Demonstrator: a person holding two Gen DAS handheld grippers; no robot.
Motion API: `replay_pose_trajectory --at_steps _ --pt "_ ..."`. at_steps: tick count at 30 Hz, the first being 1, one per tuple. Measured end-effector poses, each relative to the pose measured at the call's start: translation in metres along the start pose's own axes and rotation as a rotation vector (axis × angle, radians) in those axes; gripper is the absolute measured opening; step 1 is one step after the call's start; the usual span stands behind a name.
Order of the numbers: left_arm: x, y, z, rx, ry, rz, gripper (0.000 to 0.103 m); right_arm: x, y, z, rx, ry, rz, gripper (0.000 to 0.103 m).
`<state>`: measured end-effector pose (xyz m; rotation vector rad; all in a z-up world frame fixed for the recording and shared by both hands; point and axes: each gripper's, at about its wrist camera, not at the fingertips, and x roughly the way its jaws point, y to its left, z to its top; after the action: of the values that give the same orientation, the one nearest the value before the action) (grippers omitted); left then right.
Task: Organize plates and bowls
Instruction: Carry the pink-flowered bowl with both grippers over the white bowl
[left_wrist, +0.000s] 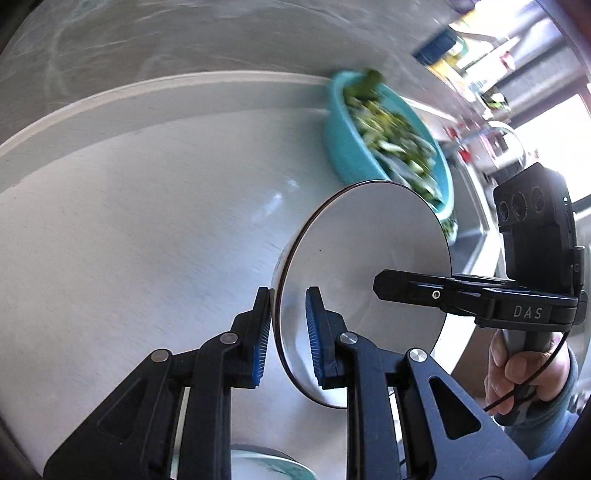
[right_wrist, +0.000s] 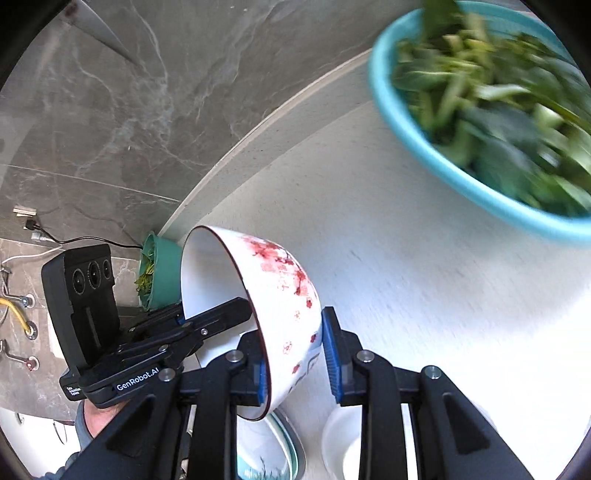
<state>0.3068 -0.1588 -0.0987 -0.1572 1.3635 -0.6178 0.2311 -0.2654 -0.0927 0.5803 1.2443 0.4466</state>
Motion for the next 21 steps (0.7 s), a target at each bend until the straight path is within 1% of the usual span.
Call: replay_pose_trajectory --at_steps 2,5,11,17,21 --pt "0.001 -0.021 -0.01 0.018 0.012 -0.011 0.017 -0.016 -0.007 -0.016 0.017 -0.014 -0.001 0.029" --pt "0.001 -0.051 -0.034 0.055 0.033 -0.03 0.017 -0.039 -0.017 -0.04 0.035 -0.032 -0.007 0.029" --pt "0.014 -0.094 -0.072 0.094 0.088 -0.067 0.017 -0.07 -0.035 -0.078 0.068 -0.063 -0.026 0.031" --pt "0.028 -0.113 -0.102 0.107 0.134 -0.079 0.017 -0.082 -0.054 -0.104 0.107 -0.068 -0.034 0.032" --pt "0.037 -0.118 -0.116 0.108 0.152 -0.059 0.017 -0.083 -0.063 -0.116 0.115 -0.057 -0.042 0.032"
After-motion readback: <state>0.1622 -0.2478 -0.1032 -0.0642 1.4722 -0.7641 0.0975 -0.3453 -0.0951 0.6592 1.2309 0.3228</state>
